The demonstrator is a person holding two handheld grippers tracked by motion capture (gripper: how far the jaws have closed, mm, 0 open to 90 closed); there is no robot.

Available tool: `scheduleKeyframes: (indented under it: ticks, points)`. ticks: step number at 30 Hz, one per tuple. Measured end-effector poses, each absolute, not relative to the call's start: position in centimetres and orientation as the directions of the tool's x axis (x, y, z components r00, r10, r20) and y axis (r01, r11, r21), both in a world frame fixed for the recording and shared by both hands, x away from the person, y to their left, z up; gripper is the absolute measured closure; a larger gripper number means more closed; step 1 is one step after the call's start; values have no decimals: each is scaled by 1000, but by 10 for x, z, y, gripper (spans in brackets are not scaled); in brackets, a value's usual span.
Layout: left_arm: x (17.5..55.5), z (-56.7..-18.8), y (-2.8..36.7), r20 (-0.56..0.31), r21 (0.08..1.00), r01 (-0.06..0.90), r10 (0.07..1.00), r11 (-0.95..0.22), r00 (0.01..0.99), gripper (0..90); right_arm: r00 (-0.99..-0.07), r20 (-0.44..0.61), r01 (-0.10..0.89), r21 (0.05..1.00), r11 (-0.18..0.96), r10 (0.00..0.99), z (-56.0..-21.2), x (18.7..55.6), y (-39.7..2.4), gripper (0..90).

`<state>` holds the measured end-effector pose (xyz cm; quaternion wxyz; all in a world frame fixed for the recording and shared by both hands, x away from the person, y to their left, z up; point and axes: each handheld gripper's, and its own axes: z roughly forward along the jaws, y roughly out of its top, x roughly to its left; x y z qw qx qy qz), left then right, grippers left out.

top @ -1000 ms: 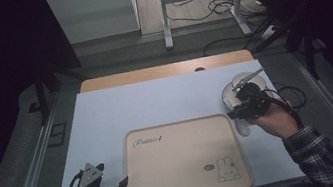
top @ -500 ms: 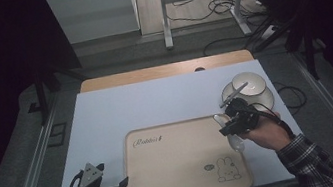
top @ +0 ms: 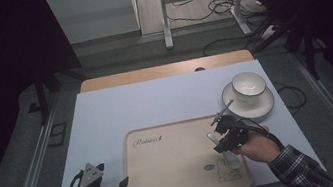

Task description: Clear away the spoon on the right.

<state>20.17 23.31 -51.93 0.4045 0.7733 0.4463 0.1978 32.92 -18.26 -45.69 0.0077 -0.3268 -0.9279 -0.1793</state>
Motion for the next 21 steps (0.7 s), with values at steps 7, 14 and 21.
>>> scheduleKeyframes:
  ticks: [7,14,21]
  points:
    - [202,-519,233,-56,802,531,851,-273,523,32,-769,141,631,320,707,623,-475,332,-185,744]
    - [202,-519,233,-55,802,531,851,-274,522,32,-772,125,624,340,704,623,-482,332,-189,655]
    - [202,-519,233,-53,802,530,851,-276,523,32,-758,135,630,406,662,638,-476,330,-198,616]
